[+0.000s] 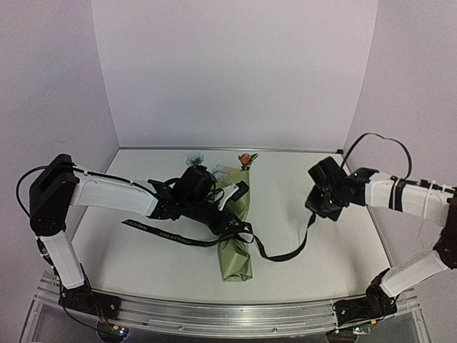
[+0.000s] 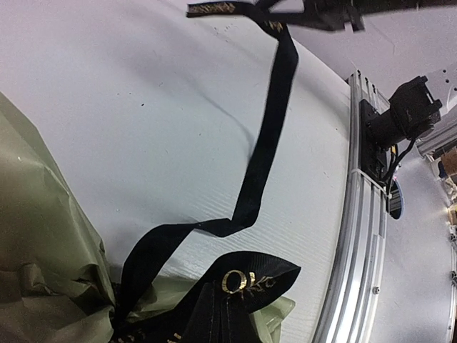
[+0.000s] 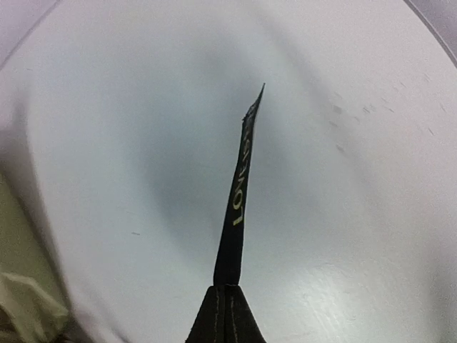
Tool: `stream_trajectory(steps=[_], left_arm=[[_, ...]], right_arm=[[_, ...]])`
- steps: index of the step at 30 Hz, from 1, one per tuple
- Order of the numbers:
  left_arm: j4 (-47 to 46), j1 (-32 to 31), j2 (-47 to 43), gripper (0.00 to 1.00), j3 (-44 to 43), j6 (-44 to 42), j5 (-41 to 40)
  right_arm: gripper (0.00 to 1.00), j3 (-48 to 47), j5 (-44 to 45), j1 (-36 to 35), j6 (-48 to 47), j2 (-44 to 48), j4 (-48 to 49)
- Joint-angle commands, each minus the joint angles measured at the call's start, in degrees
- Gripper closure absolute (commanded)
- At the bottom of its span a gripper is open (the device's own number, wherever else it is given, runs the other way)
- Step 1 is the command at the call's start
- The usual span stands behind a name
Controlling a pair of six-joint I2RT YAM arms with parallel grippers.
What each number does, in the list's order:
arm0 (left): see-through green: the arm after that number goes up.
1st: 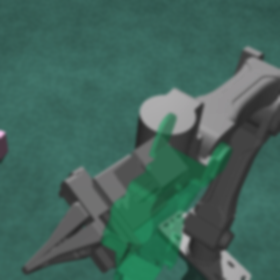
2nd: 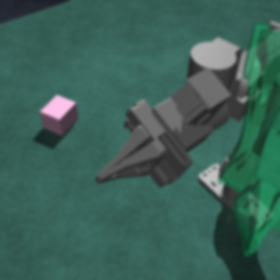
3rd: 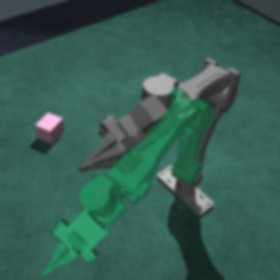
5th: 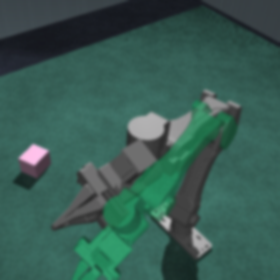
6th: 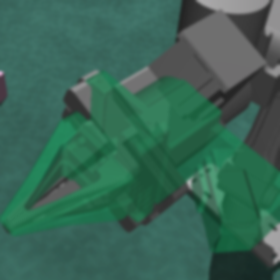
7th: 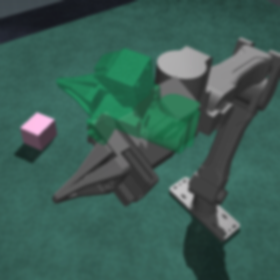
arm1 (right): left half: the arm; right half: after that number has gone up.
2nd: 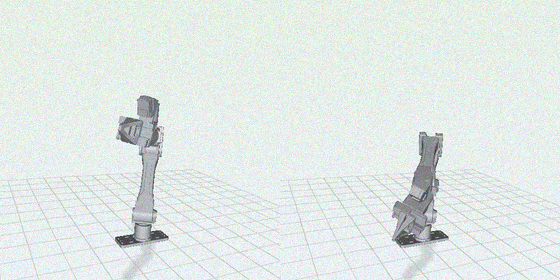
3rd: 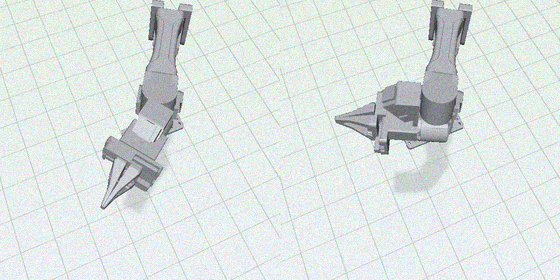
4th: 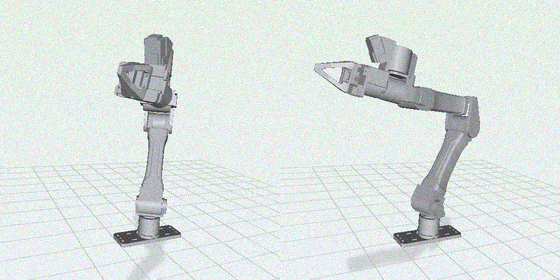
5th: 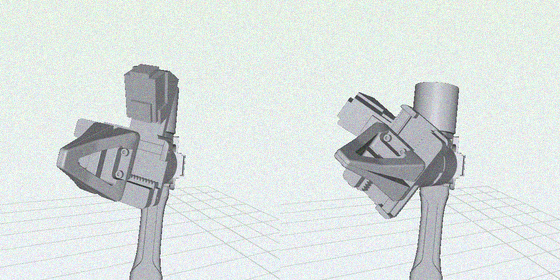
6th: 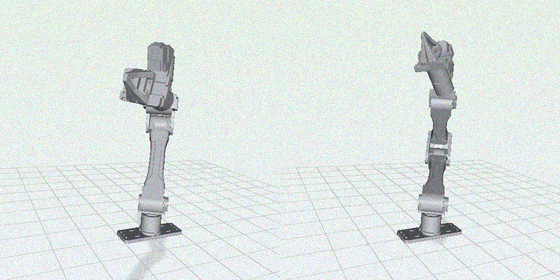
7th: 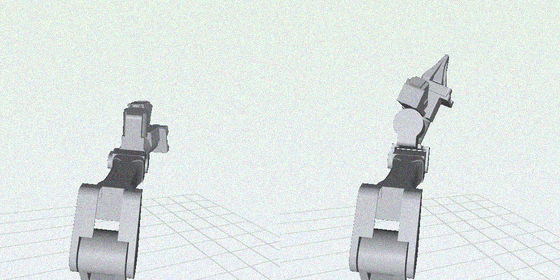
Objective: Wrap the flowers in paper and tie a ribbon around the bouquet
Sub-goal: Cross the half-tied ribbon over the folded bouquet.
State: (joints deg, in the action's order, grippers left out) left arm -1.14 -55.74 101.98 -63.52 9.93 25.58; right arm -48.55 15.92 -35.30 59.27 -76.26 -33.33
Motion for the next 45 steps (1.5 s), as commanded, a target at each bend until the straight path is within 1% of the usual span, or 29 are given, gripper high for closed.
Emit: stream_trajectory(steps=[1,4,7,10,12,16,18,21,28,31,35,39,45], left_arm=[[-1.7,-0.4,2.1,1.0,-3.8,-2.0,0.8],[-1.7,-0.4,3.6,1.0,-4.9,-2.1,1.1],[-2.1,-0.4,5.1,1.0,-5.4,-1.9,1.6],[-2.0,-0.5,6.6,0.98,-6.2,-1.8,2.2],[-1.9,-0.5,7.7,0.94,-6.9,-1.5,2.3],[-3.4,-0.5,7.7,0.79,-7.1,-0.1,0.0],[-4.6,-0.5,6.8,0.69,-6.9,0.7,-0.9],[-6.9,-0.5,4.5,0.61,-6.1,1.8,-2.0],[-14.3,0.1,-5.6,0.51,-0.2,3.1,-3.5],[-14.7,1.4,-8.3,0.46,0.8,2.5,-3.7],[-14.2,3.5,-8.4,0.4,-0.1,1.7,-3.8],[-14.7,5.6,-8.6,0.34,-1.3,1.5,-3.9],[-13.6,6.5,-8.6,0.3,-3.2,-0.5,-5.2]], right_arm=[[1.0,-17.6,-5.4,0.5,-6.2,-7.6,-1.4],[1.0,-27.8,-9.4,0.5,-6.0,-12.8,-1.8],[1.0,-34.7,-12.5,0.5,-5.3,-16.5,-1.8],[1.0,-40.4,-13.7,0.5,-5.1,-18.3,-1.8],[1.0,-43.4,-14.4,0.5,-4.8,-18.9,-1.5],[1.0,-48.5,-18.2,0.4,-3.0,-20.1,-0.7],[1.0,-49.3,-19.7,0.3,-1.9,-20.3,-0.1],[1.0,-49.2,-22.8,0.2,-0.6,-20.3,0.8],[1.0,-46.1,-32.3,-0.1,0.7,-19.4,8.1],[1.0,-47.7,-37.0,-0.6,1.4,-20.6,9.8],[1.0,-51.2,-41.7,-2.8,2.2,-23.1,10.2],[1.0,-52.6,-43.0,-4.7,2.9,-24.1,10.2],[1.0,-54.1,-44.6,-6.7,4.3,-25.5,10.2]])
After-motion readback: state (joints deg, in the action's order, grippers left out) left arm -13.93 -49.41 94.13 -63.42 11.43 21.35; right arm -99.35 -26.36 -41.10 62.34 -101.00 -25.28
